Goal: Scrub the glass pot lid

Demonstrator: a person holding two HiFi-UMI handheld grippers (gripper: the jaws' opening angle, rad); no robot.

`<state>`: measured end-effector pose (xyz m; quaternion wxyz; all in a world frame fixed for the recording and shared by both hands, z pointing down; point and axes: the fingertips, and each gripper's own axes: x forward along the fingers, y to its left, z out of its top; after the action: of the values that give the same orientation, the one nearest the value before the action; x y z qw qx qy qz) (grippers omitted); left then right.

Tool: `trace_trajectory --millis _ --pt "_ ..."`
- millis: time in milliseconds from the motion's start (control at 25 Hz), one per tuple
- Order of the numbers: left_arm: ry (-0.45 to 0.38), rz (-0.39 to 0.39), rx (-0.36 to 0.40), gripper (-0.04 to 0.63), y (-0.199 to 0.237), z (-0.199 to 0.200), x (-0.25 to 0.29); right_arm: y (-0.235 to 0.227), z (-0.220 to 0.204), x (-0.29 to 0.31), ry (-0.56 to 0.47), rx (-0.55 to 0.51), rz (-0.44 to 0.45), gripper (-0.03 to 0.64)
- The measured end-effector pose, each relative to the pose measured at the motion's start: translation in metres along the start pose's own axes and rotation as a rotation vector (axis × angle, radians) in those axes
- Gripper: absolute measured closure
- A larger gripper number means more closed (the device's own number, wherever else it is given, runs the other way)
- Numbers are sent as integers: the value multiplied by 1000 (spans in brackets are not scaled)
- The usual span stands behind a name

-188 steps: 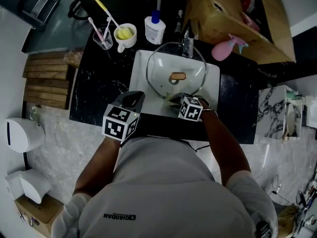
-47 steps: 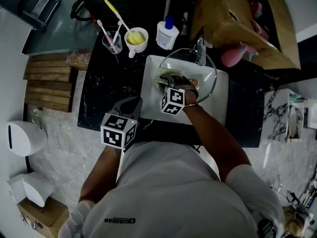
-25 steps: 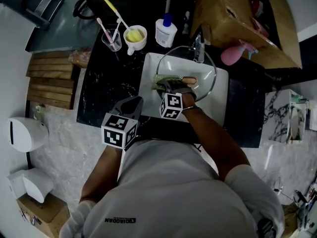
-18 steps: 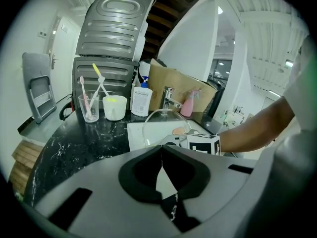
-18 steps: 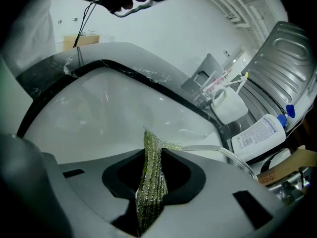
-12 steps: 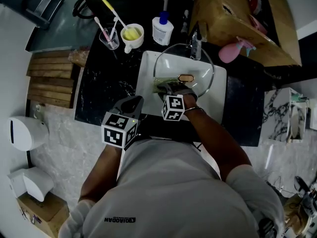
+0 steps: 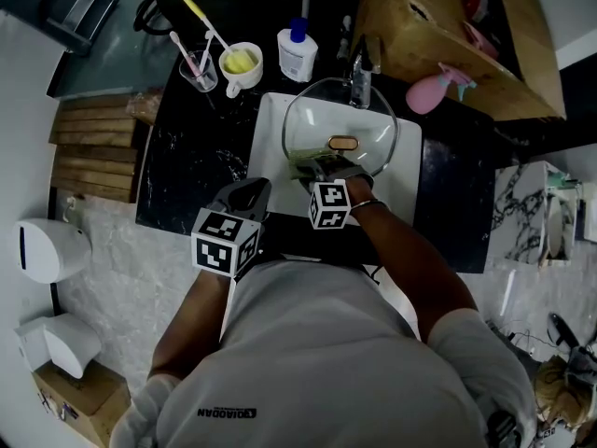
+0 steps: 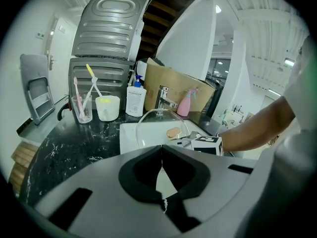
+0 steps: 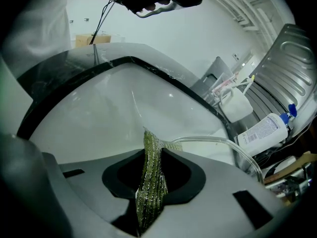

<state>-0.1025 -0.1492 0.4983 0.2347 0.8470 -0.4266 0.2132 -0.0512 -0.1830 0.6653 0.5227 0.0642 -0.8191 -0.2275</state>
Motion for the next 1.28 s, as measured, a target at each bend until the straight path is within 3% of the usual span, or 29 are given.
trace_trajectory --millis 520,840,1280 --pt "17 6 3 580 -16 0 16 30 -20 -14 -23 -52 110 514" --pt "112 -23 -1 580 -32 -18 34 41 -33 -23 -32 -11 134 514" --pt "87 -33 27 580 -42 -10 40 53 -45 -28 -40 35 169 514"
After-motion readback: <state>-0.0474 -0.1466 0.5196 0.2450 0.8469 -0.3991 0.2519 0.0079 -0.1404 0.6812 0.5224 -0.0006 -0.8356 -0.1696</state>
